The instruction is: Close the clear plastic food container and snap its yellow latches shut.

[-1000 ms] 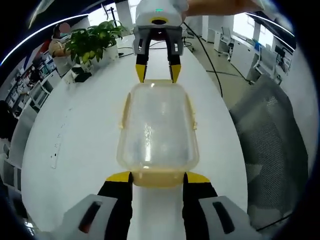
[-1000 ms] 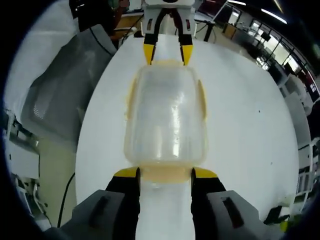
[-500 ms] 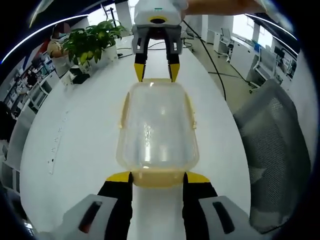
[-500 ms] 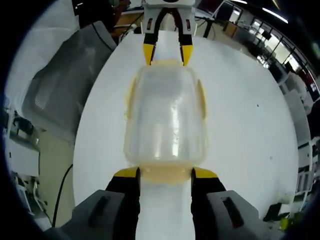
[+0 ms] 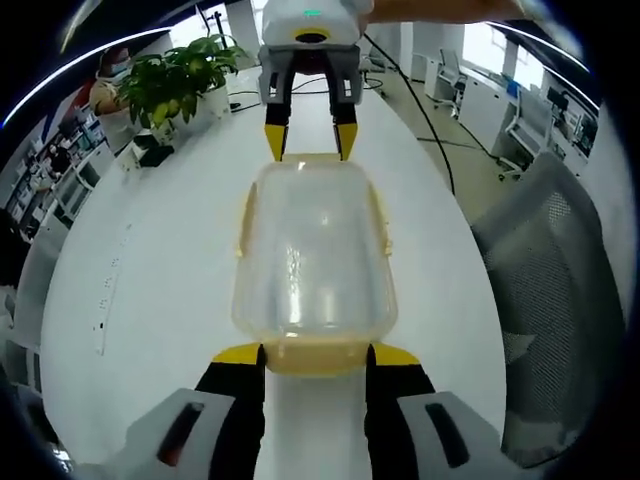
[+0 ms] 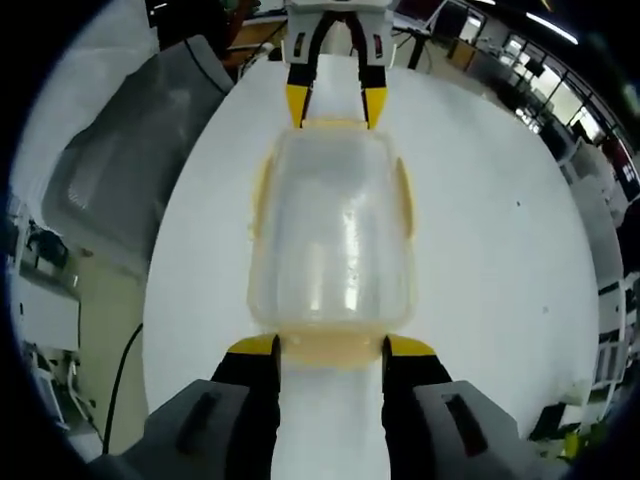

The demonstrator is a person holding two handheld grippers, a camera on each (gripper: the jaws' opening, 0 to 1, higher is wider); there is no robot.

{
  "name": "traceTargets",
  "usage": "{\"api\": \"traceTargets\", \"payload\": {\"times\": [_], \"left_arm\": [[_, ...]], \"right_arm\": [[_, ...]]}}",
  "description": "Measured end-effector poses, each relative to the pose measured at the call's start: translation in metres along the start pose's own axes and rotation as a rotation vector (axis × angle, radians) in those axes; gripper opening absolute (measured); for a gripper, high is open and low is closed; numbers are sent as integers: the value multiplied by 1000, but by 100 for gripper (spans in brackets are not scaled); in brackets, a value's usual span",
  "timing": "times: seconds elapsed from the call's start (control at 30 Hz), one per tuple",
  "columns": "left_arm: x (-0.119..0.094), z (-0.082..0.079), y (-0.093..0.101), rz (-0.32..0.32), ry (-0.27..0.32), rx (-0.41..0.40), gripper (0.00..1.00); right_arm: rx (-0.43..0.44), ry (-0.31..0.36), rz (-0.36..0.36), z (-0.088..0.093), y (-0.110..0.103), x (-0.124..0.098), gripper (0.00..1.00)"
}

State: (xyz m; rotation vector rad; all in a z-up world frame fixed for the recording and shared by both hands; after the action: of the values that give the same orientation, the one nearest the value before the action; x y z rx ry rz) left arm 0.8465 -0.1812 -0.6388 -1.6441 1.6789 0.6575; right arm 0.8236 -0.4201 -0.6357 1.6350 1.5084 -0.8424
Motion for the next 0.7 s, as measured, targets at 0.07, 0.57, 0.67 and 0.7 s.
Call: {"api": "traceTargets", "payload": {"times": [0.07, 0.57, 0.67, 0.7], "left_arm": [[2, 0, 0, 0, -1, 4, 33], [6, 1, 2, 7, 2, -14, 33], [7, 2, 1, 9, 4, -24, 33], [7, 2, 2, 10, 4, -23, 33]], "right_arm": [[1, -2, 1, 1, 0, 0, 36], [9, -2, -17, 6, 1, 3, 36], [12, -4, -20, 7, 2, 3, 36], [14, -4, -20, 7, 2, 3, 36]]}}
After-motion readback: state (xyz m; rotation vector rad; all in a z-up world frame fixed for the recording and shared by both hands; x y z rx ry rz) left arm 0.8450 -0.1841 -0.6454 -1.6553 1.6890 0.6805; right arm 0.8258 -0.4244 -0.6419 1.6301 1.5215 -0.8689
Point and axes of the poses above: the point that each gripper's makers call its tool centre point, and the gripper's own axes: x roughly forward along the fingers, y roughly to its right, z roughly out of its underside, the point moved 9 cm from there along -x, roughly backward along the fingers, and after that the axes turned 8 degrees about y, right-handed, at the moved point
